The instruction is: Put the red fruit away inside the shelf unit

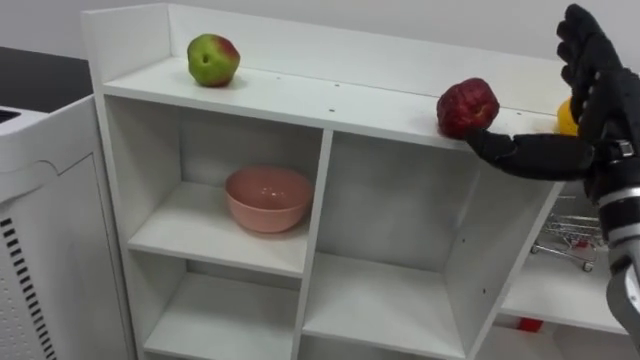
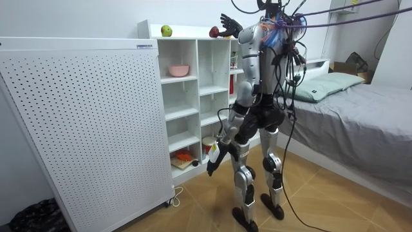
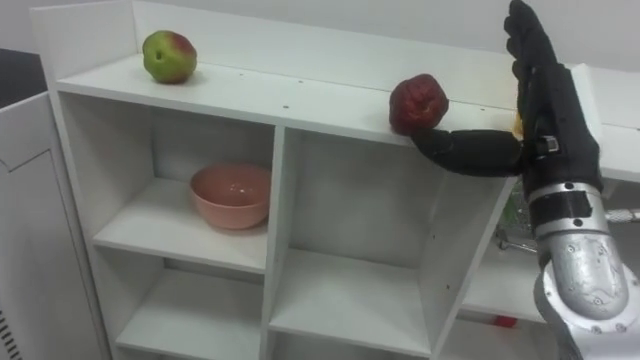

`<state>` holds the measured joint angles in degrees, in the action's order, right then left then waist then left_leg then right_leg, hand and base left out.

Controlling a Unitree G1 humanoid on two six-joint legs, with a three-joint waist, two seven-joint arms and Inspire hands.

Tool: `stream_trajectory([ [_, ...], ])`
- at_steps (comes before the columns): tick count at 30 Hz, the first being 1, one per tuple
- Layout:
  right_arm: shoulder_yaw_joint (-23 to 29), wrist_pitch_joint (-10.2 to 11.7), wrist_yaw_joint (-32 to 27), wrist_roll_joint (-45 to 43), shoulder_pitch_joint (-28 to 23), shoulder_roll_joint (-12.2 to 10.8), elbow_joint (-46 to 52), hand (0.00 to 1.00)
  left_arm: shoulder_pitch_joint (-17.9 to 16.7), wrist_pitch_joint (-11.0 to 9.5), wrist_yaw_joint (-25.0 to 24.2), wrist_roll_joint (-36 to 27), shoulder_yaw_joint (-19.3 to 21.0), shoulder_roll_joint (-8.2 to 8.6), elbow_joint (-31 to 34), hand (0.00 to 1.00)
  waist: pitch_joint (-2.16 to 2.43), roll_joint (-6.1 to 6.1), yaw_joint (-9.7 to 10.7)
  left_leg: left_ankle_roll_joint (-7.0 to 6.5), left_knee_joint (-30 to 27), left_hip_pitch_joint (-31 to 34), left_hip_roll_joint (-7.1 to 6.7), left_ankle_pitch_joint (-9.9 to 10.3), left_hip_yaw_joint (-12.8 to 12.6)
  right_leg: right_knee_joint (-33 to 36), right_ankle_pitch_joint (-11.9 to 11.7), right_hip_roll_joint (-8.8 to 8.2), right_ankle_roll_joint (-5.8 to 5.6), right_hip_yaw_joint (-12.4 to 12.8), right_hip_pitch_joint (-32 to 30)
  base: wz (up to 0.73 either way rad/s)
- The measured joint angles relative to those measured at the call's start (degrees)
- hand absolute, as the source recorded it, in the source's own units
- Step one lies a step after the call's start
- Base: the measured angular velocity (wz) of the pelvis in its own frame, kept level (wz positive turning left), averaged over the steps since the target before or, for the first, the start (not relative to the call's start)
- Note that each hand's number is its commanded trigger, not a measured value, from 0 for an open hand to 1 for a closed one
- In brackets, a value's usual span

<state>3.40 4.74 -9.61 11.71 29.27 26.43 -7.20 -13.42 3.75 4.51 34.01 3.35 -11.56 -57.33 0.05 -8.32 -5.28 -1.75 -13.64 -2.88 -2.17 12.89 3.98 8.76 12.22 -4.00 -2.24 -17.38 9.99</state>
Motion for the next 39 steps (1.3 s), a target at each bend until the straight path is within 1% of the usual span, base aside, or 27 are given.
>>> stream_trajectory([
  [4,0.0,-1.0,1.0,1.5,0.2,0.0,-1.2,0.00,0.0,0.2,0.3,0.0,0.0,-0.20,0.0,0.00,-0.11,0.15,0.0,0.00,0.0,0.1,0.30,0.0,0.0,-0.1,0.0,0.00,0.00,0.0,0.0,0.00],
  [7,0.0,-1.1,1.1,1.7,0.2,0.0,-1.3,0.00,0.2,0.7,0.3,0.0,0.0,-0.20,0.1,0.00,-0.28,0.40,0.0,0.01,0.0,0.1,0.31,0.0,0.0,-0.1,0.0,0.01,0.00,-0.1,0.0,0.00],
  [10,-0.1,-1.1,1.3,1.7,0.2,0.1,-1.5,0.00,0.1,1.1,0.2,0.0,0.0,-0.20,0.1,0.00,-0.33,0.47,0.0,0.01,0.0,0.3,0.28,0.0,0.0,-0.1,0.0,0.02,0.00,-0.1,-0.1,0.00],
  [15,-0.5,-1.2,2.9,1.7,0.2,0.2,-2.0,0.00,0.1,1.3,0.1,0.0,0.0,-0.20,0.1,0.00,-0.35,0.50,0.0,0.01,0.0,0.4,0.27,0.0,0.0,-0.1,0.0,0.04,0.00,-0.1,-0.1,0.00],
  [20,-2.2,-1.2,3.9,1.7,0.3,0.5,-2.1,0.00,0.2,1.3,-0.3,0.0,0.0,-0.20,0.1,0.00,-0.37,0.55,0.0,0.01,-0.1,0.8,0.19,0.0,0.0,-0.1,0.0,0.06,0.00,-0.2,-0.3,0.00],
  [25,-2.3,-1.2,4.8,1.7,1.5,0.5,-2.9,0.00,0.2,1.4,-0.3,0.0,0.0,-0.19,0.1,0.00,-0.35,0.59,0.1,0.01,-0.3,1.2,-0.07,0.0,0.0,0.0,0.0,0.03,0.00,-0.1,-0.8,0.00],
  [30,-2.3,-1.3,4.9,1.7,1.6,0.5,-3.0,0.00,0.2,1.7,-0.3,0.0,-0.1,-0.19,0.1,0.00,-0.35,0.59,0.0,0.01,-0.7,1.4,-0.12,0.0,0.1,0.0,0.0,0.01,0.00,-0.2,-0.8,0.00],
  [33,-2.3,-1.7,4.9,1.7,1.6,0.5,-3.0,0.00,0.2,2.2,-0.3,0.0,-0.1,-0.19,0.1,0.00,-0.34,0.61,0.0,0.01,-0.8,1.4,-0.12,0.0,0.1,0.0,0.0,0.01,0.00,-0.2,-0.8,0.00],
  [39,-2.3,-2.3,5.0,1.7,2.0,0.5,-3.0,0.00,0.2,2.2,-0.3,0.0,-0.1,-0.19,0.8,0.00,-0.31,0.66,-0.1,0.01,-0.8,1.7,-0.11,0.0,0.1,0.0,0.0,0.01,0.01,-0.2,-0.9,0.00],
])
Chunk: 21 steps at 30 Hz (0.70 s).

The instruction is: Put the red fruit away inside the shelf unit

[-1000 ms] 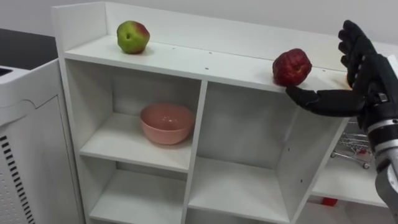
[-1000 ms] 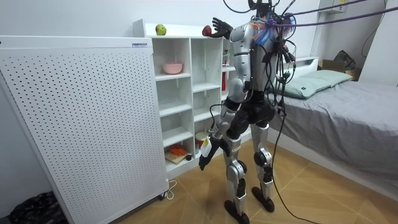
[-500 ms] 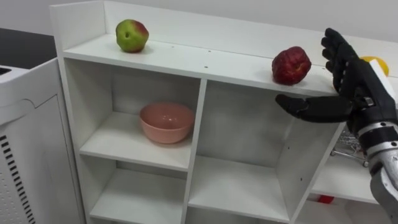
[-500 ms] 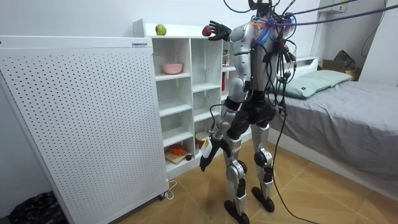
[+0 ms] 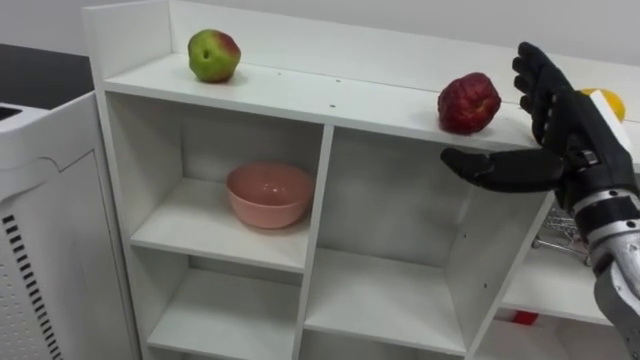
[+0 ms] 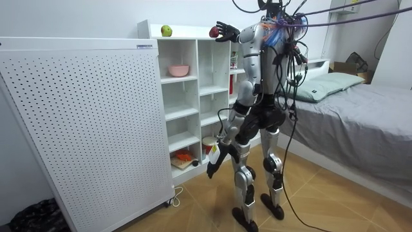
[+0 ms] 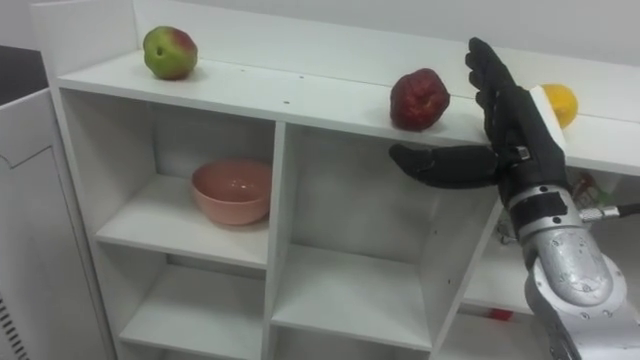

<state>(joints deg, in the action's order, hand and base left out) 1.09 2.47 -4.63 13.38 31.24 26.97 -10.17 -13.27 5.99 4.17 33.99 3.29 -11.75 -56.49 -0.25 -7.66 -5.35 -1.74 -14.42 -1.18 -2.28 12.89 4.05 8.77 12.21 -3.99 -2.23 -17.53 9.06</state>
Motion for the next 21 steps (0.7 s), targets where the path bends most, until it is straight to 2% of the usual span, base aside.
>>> stream_trajectory([
  [14,-2.2,-0.1,0.4,0.1,1.7,0.7,0.0,0.00,0.0,0.0,0.0,0.0,-0.1,0.00,0.4,0.00,0.12,-0.09,-0.1,0.00,-0.3,-0.1,-0.11,0.0,0.3,0.0,0.0,-0.03,0.00,0.0,0.2,0.01],
  [20,-2.2,-0.1,0.6,0.0,1.7,0.7,0.0,0.00,0.1,0.0,-0.3,-0.1,0.0,0.00,0.3,0.00,0.08,-0.21,-1.2,-0.01,-0.3,-0.5,-0.17,0.0,0.6,0.0,0.0,-0.05,0.00,0.1,0.8,0.03],
  [21,-2.2,-0.1,0.7,0.1,1.7,0.7,0.0,0.05,0.1,0.0,-0.3,-0.1,0.0,0.00,0.3,0.00,0.08,-0.24,-1.3,-0.01,-0.3,-0.5,-0.17,0.0,0.6,0.0,0.0,-0.05,0.00,0.0,0.9,0.03],
])
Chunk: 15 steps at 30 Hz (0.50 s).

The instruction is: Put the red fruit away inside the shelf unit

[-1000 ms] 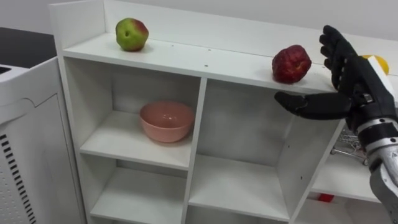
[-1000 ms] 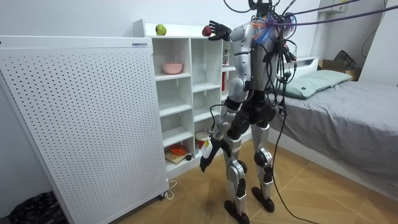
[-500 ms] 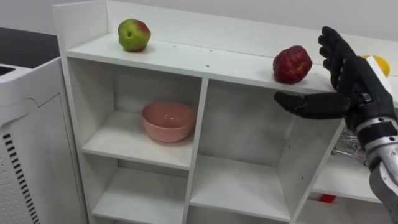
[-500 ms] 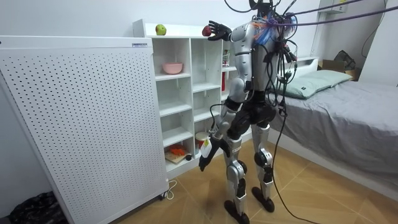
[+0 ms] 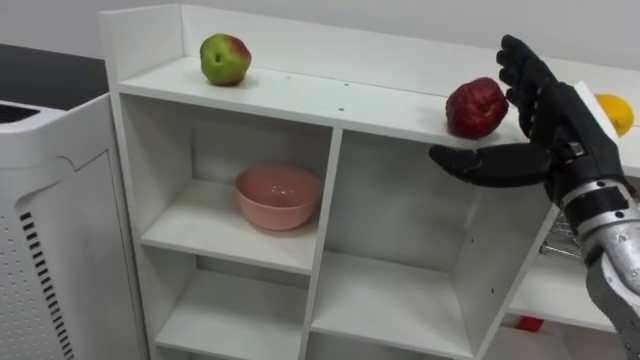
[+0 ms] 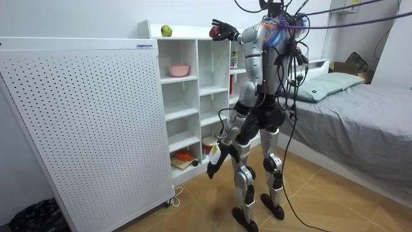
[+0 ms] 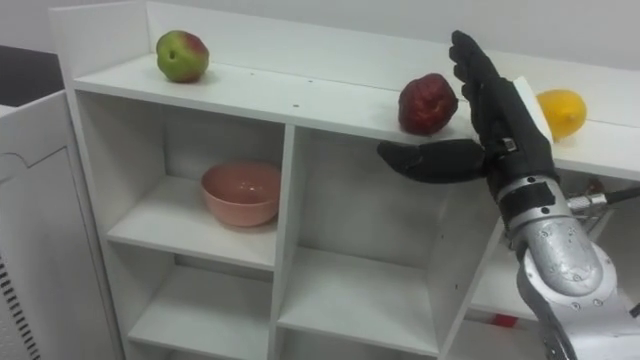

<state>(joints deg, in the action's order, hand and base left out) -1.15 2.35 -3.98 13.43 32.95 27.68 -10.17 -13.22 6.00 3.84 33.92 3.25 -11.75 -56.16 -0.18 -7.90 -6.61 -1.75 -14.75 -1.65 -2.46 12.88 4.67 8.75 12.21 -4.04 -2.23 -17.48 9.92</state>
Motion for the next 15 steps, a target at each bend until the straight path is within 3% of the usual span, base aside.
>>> stream_trajectory([
  [1,0.0,0.0,0.0,0.0,0.0,0.0,0.0,0.67,0.0,0.0,-0.1,0.0,-0.1,0.00,0.0,0.00,0.02,-0.04,-0.1,0.00,0.0,0.0,0.00,0.0,0.1,0.0,0.0,0.00,0.00,0.0,0.1,0.04],
  [2,-0.1,0.0,0.0,0.0,0.2,0.0,-0.1,0.94,0.0,0.0,-0.2,-0.1,-0.2,0.01,0.0,0.00,0.01,-0.07,-0.1,0.00,0.0,0.0,-0.02,0.0,0.2,0.0,0.0,-0.01,0.00,0.0,0.1,0.04],
  [3,-0.1,0.0,0.0,0.0,0.3,0.0,-0.1,1.00,0.0,0.0,-0.3,-0.1,-0.2,0.02,-0.1,0.00,0.01,-0.10,-0.2,0.00,0.0,0.0,-0.03,0.0,0.2,0.0,0.0,-0.01,0.00,0.0,0.1,0.00],
  [12,-2.2,0.0,0.4,0.0,0.8,0.0,-0.1,1.00,-0.1,0.0,-0.9,-0.6,-0.2,0.02,-1.2,0.00,-0.12,-0.11,-0.6,0.00,0.0,-0.2,-0.03,0.0,0.1,0.0,0.0,0.00,0.00,0.2,0.4,0.00],
  [15,-2.2,0.1,1.2,0.0,1.0,0.0,-0.1,1.00,0.0,0.0,-1.0,-0.6,-0.2,0.06,-1.2,0.00,-0.43,0.20,-1.0,0.00,0.3,-0.6,-0.02,0.0,0.1,0.0,0.0,0.00,0.00,0.1,0.6,0.00],
])
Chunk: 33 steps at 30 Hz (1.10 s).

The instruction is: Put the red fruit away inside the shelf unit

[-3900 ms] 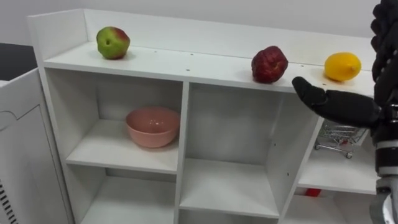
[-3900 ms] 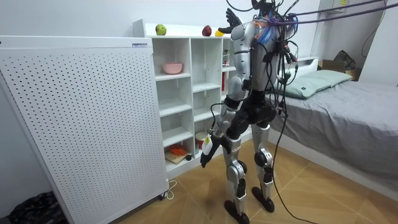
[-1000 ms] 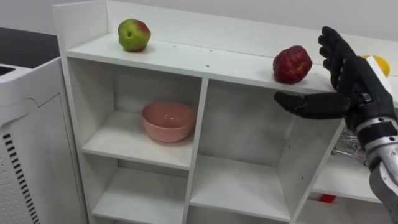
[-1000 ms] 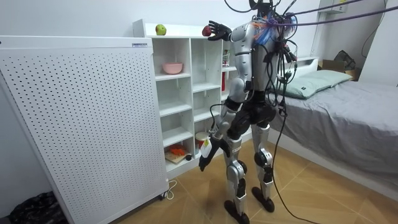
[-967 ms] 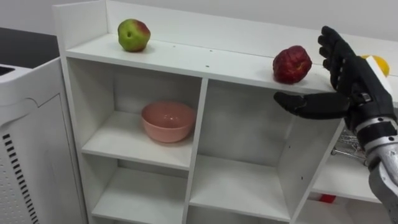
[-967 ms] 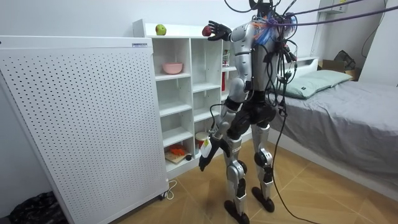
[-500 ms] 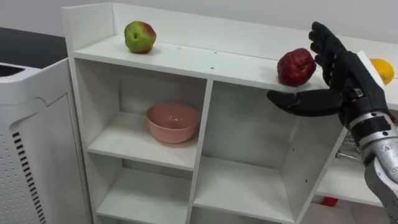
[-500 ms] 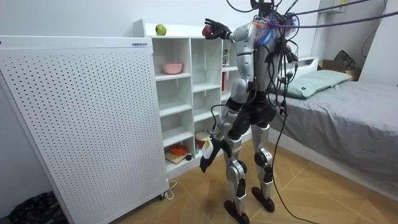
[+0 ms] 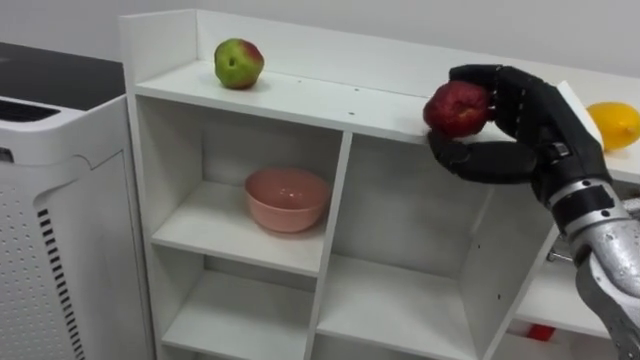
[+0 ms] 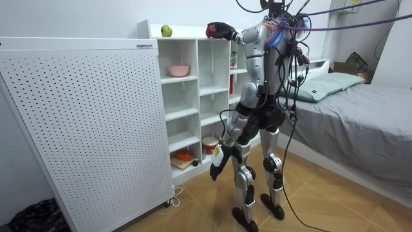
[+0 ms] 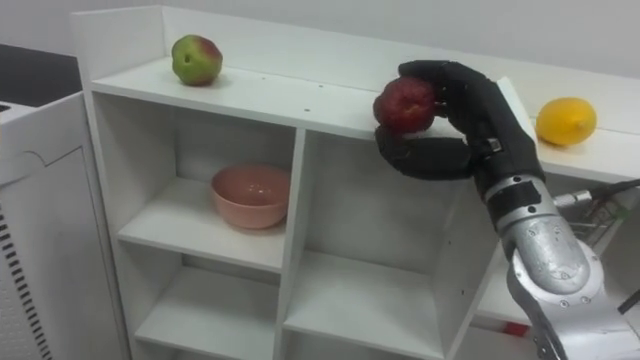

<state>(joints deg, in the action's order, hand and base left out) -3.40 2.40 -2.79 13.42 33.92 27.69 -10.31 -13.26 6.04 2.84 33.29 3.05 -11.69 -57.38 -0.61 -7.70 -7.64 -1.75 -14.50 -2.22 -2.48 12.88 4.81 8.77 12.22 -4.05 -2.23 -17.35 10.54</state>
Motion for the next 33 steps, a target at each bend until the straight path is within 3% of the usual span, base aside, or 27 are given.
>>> stream_trajectory([
  [11,0.1,0.0,-0.2,-0.2,0.9,0.8,0.3,1.00,0.4,0.0,-0.1,0.0,0.1,-0.03,0.2,0.00,0.32,-0.55,0.0,0.00,-0.3,0.9,-0.03,0.0,0.0,0.0,0.0,-0.02,0.00,-0.1,-0.6,0.02],
  [19,-0.4,0.0,0.4,-1.0,0.9,0.8,1.2,1.00,0.9,-0.1,-0.2,0.0,0.1,-0.04,0.2,0.00,0.28,-0.47,0.0,0.00,-0.4,0.8,-0.04,0.0,-0.1,0.0,0.0,-0.02,0.00,0.0,-0.6,0.02],
  [25,-2.8,-0.1,1.9,-5.1,0.5,0.8,7.9,1.00,1.4,-0.1,-0.9,0.1,-0.1,-0.03,-0.1,0.00,-0.16,0.97,0.1,0.00,-0.9,1.0,-0.02,0.0,-0.2,0.0,0.0,0.04,0.00,0.0,-0.6,-0.01],
  [33,-7.3,-0.1,5.2,-7.3,-4.4,-1.1,19.1,1.00,2.1,-0.2,-0.5,0.0,-2.0,-0.19,-1.4,0.00,0.36,2.36,-0.4,0.01,-0.7,0.5,0.67,0.0,-1.4,0.4,0.0,0.15,0.04,1.5,-0.7,-0.08],
])
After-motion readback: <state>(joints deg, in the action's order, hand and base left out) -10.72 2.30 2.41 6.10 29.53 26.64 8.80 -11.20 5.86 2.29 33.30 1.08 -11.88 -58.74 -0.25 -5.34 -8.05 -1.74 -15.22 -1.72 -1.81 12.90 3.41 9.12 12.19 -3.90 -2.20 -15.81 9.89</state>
